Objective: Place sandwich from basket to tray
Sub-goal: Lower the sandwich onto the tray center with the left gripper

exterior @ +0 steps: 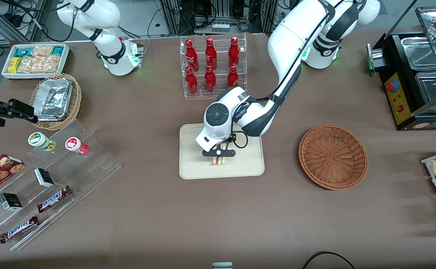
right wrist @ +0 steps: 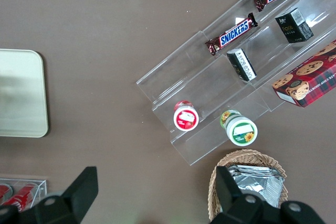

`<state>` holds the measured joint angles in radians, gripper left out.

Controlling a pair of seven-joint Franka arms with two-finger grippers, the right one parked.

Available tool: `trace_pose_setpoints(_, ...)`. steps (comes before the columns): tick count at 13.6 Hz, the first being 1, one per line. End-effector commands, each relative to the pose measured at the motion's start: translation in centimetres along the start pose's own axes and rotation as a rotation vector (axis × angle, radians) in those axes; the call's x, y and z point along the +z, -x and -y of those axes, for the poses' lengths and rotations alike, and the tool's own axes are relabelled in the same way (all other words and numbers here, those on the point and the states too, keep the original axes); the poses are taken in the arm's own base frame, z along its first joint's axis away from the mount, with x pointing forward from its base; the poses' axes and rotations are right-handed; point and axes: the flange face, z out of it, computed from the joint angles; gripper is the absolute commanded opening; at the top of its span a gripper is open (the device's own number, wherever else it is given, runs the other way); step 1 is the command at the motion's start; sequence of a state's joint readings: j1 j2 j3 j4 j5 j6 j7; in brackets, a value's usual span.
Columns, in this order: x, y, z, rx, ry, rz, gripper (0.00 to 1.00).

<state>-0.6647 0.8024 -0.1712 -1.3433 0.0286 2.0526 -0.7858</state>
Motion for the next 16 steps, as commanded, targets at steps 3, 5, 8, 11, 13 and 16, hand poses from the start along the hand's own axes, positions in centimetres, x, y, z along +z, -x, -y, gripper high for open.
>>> trace_pose_setpoints(3, -0.6, -0.1, 0.1, -0.01, -0.063, 0.004, 0.0)
trace_pose_setpoints(5, -0.3, -0.1, 0.2, -0.023, -0.066, 0.005, 0.0)
trace_pose_setpoints(8, 0.0, 0.0, 0.1, -0.03, -0.066, 0.004, 0.0)
trace_pose_setpoints(11, 0.6, 0.0, 0.2, -0.043, -0.075, 0.005, 0.0)
trace_pose_setpoints(13, 1.0, -0.1, 0.3, -0.037, -0.094, -0.008, 0.0)
trace_pose_setpoints(16, 2.0, 0.2, 0.0, -0.028, -0.095, -0.007, 0.39)
